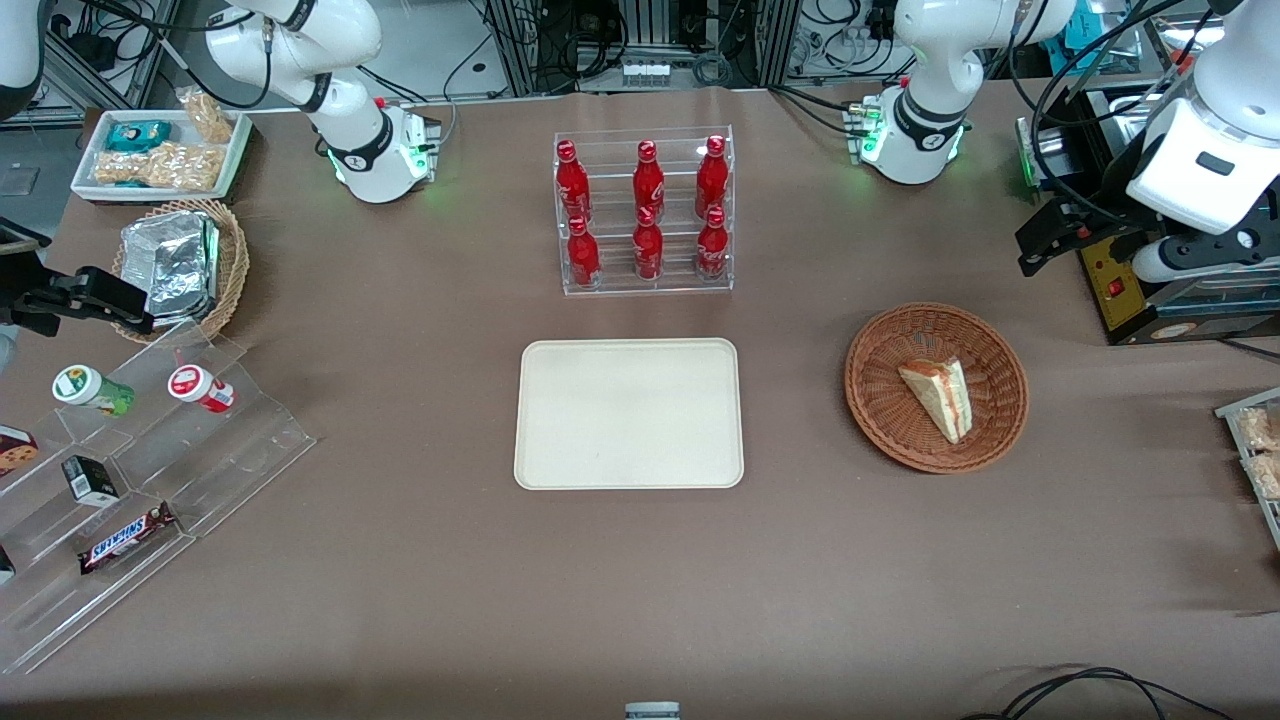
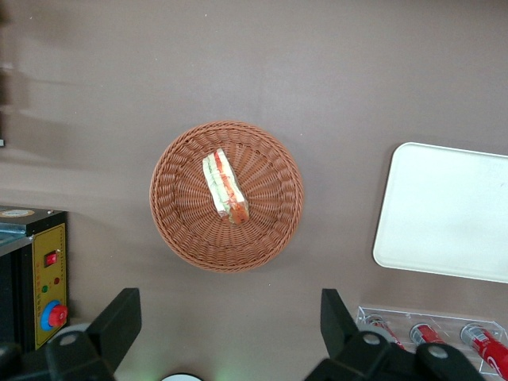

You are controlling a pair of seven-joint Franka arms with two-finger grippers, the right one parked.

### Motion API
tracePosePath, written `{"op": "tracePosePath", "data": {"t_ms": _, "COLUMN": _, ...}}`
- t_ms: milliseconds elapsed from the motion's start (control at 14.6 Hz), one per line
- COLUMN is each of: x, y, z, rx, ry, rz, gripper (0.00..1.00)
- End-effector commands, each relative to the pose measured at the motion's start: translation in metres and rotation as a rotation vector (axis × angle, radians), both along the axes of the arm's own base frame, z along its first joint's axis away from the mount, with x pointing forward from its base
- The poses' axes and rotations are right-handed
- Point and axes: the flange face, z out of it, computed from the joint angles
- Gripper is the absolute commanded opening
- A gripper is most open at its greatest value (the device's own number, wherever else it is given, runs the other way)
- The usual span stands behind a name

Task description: Place sandwich from basket to tray

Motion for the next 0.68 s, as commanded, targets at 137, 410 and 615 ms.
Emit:
{"op": "tracePosePath", "data": {"t_ms": 137, "x": -0.0056, "y": 0.0006, "z": 0.0039, "rx": 0.007, "ry": -0.009, "rz": -0.012, "gripper": 1.0}}
{"op": "tracePosePath", "data": {"t_ms": 410, "x": -0.0038, "y": 0.004, "z": 0.0011, "rx": 0.009, "ry": -0.005, "rz": -0.003, "gripper": 1.0}}
{"op": "tracePosePath", "data": {"t_ms": 615, "x": -0.004, "y": 0.0098, "z": 0.0014, "rx": 0.018, "ry": -0.001, "rz": -0.034, "gripper": 1.0}}
